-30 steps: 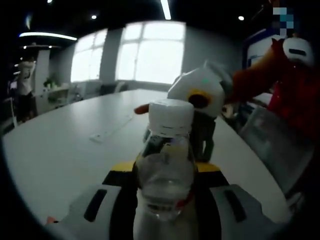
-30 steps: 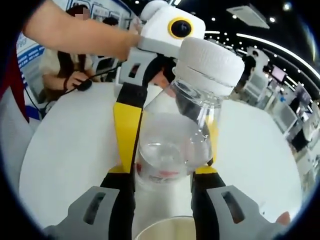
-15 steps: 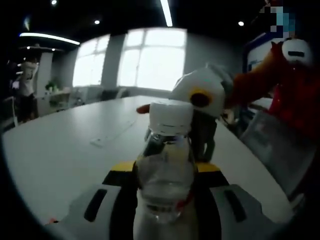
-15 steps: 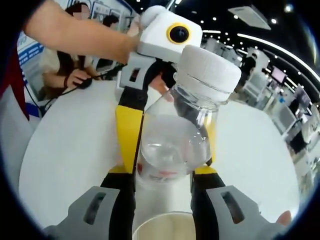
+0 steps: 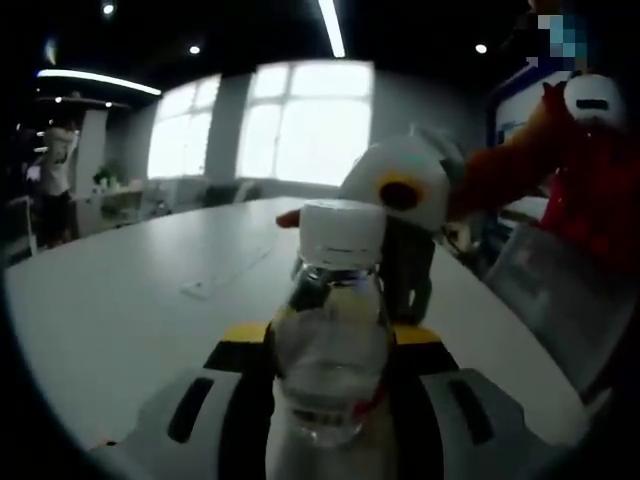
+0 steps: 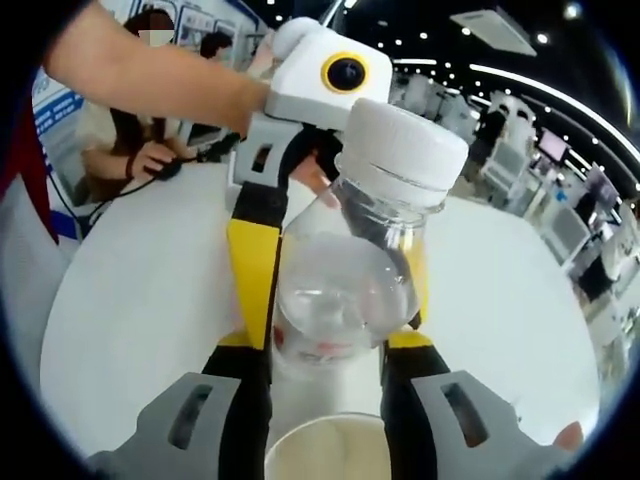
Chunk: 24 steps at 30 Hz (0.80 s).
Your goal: Arrange the tabletop items into an orderly group along one side of the table until the central work area is clear of visible clutter.
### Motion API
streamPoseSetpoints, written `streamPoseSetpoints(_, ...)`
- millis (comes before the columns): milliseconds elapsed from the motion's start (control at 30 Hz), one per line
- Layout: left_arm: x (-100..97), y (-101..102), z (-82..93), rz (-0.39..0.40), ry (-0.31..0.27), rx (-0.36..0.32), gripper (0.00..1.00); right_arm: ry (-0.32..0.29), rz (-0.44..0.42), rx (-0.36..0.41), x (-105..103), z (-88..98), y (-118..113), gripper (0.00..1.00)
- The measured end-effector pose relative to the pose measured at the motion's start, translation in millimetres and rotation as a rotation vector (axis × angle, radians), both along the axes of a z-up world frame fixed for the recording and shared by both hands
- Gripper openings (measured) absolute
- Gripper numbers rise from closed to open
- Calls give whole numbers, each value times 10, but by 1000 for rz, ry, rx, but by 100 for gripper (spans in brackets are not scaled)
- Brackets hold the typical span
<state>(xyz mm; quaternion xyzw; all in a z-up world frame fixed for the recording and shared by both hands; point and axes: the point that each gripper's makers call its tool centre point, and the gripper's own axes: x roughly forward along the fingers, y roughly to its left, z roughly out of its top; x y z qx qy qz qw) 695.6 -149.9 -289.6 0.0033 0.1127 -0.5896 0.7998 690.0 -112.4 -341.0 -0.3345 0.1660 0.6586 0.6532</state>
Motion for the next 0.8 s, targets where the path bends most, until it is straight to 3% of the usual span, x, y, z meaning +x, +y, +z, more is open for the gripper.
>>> streamPoseSetpoints(300, -14, 2, -2, 4, 4, 1, 41, -7, -8, -37, -17, -40, -58, 44)
streamPoseSetpoints(800, -49, 58, 11, 20, 8, 2, 47, 4, -36, -28, -24, 4, -52, 47)
